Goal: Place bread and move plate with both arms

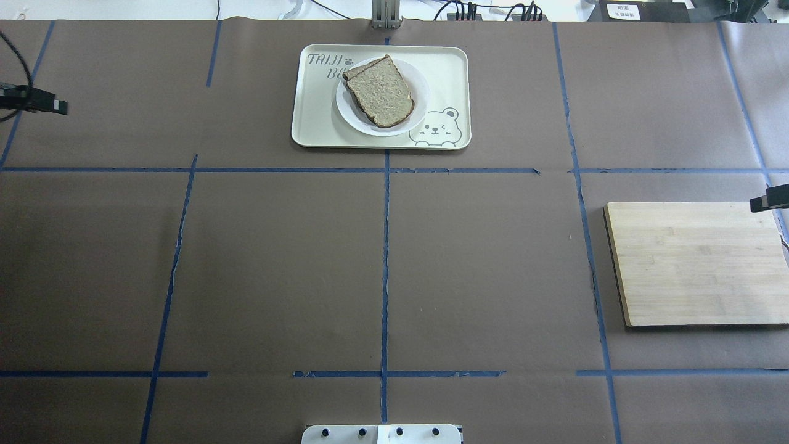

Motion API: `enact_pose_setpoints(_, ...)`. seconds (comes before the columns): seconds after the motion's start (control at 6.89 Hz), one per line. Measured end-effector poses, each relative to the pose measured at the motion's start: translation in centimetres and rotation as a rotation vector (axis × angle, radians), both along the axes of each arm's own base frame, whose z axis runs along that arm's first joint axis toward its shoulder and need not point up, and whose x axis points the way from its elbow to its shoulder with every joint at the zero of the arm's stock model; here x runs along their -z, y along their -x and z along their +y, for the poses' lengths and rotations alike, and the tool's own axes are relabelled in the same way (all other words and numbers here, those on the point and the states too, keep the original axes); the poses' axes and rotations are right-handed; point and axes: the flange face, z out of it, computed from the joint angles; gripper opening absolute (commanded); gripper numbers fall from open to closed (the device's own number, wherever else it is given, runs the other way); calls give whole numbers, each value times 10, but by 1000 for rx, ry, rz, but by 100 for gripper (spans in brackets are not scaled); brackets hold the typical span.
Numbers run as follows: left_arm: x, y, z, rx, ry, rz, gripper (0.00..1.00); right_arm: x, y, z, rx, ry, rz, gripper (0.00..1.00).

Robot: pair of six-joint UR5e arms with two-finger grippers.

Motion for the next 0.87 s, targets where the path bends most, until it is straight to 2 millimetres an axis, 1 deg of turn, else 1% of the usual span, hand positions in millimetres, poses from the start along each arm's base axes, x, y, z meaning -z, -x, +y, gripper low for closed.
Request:
enact_pose_setpoints(0.15, -23, 49, 1, -58, -43, -130, 71, -15, -24, -2, 45, -12, 46, 100)
enact_pose_setpoints(0.29, -46, 97, 4, -144, -43, -248, 75, -31, -52, -3, 95, -17, 92, 100)
enact_pose_setpoints(0.44, -65, 136, 12, -227, 0, -284, 81, -43, -79, 0, 138, -23, 123, 100)
enact_pose_setpoints(0.58, -76, 163, 23, -274, 69, -233, 84, -51, -99, 4, 162, -25, 138, 100)
enact_pose_setpoints(0.73, -82, 179, 39, -289, 153, -161, 100, -56, -112, 8, 174, -19, 143, 100)
enact_pose_setpoints(0.87, -92, 189, 66, -308, 200, -126, 100, -59, -119, 11, 182, -15, 143, 100)
